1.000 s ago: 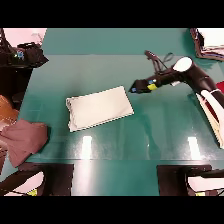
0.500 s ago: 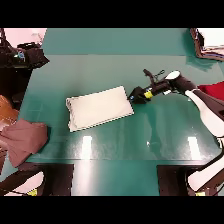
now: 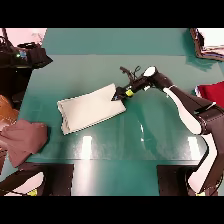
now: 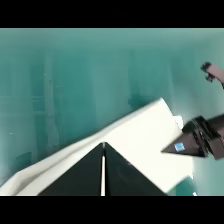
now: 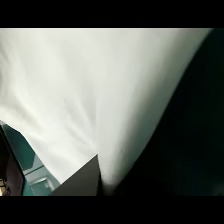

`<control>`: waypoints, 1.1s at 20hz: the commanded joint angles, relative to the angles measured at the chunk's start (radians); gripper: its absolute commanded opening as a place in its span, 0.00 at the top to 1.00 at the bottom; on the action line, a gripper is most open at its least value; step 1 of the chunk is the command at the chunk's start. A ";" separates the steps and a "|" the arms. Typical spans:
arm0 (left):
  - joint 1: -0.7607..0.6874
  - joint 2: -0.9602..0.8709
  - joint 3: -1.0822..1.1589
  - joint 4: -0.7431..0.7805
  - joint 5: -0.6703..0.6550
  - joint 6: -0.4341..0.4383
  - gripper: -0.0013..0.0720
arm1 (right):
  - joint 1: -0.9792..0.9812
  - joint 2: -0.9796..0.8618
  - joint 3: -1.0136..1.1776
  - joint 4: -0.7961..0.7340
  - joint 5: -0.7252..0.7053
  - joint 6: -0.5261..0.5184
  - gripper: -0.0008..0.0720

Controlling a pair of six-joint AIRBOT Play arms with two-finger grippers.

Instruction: Fold the shirts.

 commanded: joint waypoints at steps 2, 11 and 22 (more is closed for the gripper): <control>-0.132 0.000 -0.001 -0.014 0.031 0.000 0.95 | -0.071 0.076 0.089 -0.137 0.006 0.049 0.96; -0.339 0.000 0.000 -0.015 0.201 0.000 0.95 | -0.682 0.380 0.089 -0.285 0.039 0.064 0.96; -0.348 0.000 0.000 -0.021 0.217 -0.009 0.95 | -1.148 0.399 0.091 -0.265 0.039 0.110 0.96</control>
